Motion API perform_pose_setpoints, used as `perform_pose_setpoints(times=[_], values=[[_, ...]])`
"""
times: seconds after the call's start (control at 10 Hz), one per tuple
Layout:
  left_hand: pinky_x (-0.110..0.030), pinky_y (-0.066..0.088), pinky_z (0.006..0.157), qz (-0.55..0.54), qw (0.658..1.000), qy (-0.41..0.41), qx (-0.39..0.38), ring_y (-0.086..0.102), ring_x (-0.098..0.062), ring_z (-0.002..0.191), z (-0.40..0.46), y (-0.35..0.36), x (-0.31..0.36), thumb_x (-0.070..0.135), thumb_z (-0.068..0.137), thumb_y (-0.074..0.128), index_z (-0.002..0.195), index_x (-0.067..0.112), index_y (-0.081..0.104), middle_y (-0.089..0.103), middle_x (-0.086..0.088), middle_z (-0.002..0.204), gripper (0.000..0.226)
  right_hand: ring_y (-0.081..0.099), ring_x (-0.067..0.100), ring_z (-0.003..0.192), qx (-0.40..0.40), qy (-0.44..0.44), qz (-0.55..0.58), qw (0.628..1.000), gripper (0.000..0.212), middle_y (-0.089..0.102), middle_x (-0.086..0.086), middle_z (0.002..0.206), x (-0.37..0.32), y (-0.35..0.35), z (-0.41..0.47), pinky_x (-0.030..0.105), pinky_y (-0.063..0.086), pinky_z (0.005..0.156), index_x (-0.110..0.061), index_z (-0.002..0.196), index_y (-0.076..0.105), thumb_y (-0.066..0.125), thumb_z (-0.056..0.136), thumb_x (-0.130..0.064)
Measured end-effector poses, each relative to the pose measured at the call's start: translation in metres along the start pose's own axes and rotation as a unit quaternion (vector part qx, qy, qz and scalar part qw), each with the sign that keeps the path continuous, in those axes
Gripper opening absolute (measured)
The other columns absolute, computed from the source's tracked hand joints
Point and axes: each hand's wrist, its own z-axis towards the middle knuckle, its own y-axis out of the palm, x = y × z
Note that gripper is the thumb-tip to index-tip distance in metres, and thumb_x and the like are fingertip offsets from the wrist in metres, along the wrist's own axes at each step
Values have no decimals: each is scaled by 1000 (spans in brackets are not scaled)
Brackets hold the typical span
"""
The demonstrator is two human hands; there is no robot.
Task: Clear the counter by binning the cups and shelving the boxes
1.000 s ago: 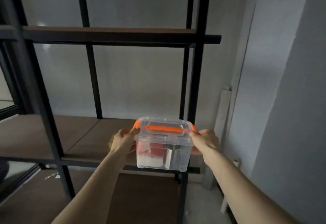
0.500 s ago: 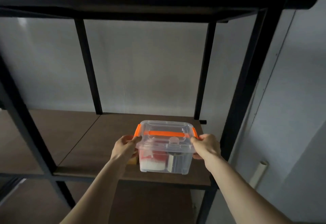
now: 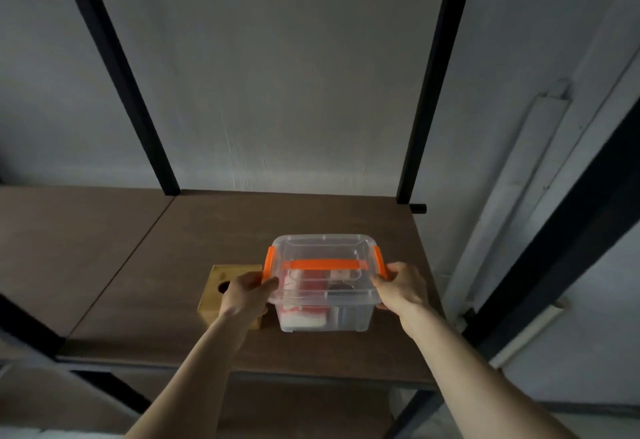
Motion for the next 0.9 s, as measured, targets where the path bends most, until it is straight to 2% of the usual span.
perform_pose_setpoints(times=[0.1,0.2,0.3,0.4,0.5,0.6,0.7,0.8,0.9], values=[[-45,62,77,43,999,0,-13,71,-29,80,22,9,-7,24,92,67,99,18,72,74,-7,86,10,75,27,94,-13,19,-11,1000,17,63,-3,83,6,11,15,49,65,89,-23,83,62,71,98,-24],[-48,62,82,103,994,6,-20,71,-27,79,39,16,-13,27,94,65,84,27,65,72,-2,82,9,73,26,98,-12,29,-18,999,15,65,-1,93,12,20,26,48,64,92,-16,112,68,69,99,-23],[-46,61,81,133,991,10,-19,72,-26,80,48,20,-20,33,93,66,86,32,60,71,2,79,9,70,25,105,1,47,-41,998,28,68,4,112,18,30,28,43,62,94,-14,125,65,68,100,-23],[-35,58,65,164,986,24,-29,70,-18,71,54,23,-28,36,94,65,89,31,62,70,6,75,7,66,21,98,13,59,-45,997,30,63,0,108,25,37,32,37,59,86,-14,128,64,68,100,-23],[-26,51,57,192,980,37,-32,69,-12,68,58,23,-31,37,94,63,93,30,64,69,9,74,7,62,17,91,20,59,-53,997,29,62,-1,104,29,42,32,34,56,80,-14,127,64,68,99,-22],[-24,50,54,227,972,48,-40,67,-10,66,57,20,-34,39,94,62,89,34,61,68,10,74,7,66,19,92,22,55,-60,996,27,67,2,106,34,46,29,38,61,86,-14,123,64,68,99,-25],[-20,44,49,286,954,70,-61,64,-6,63,52,15,-33,45,95,57,90,37,57,66,13,74,9,71,23,101,2,33,-114,993,32,70,5,112,31,43,18,39,60,90,-14,124,63,66,100,-34],[-24,45,51,336,935,92,-65,65,-7,67,45,8,-28,53,95,51,98,31,63,67,11,79,26,68,24,113,10,-26,-209,977,42,67,5,124,24,38,7,38,57,93,-16,133,58,61,101,-43],[-33,51,62,388,907,160,-40,66,-15,81,36,-4,-16,62,91,45,110,31,63,69,7,95,40,61,26,130,14,-99,-292,951,60,58,6,144,12,31,-11,40,57,101,-21,152,44,55,101,-51]])
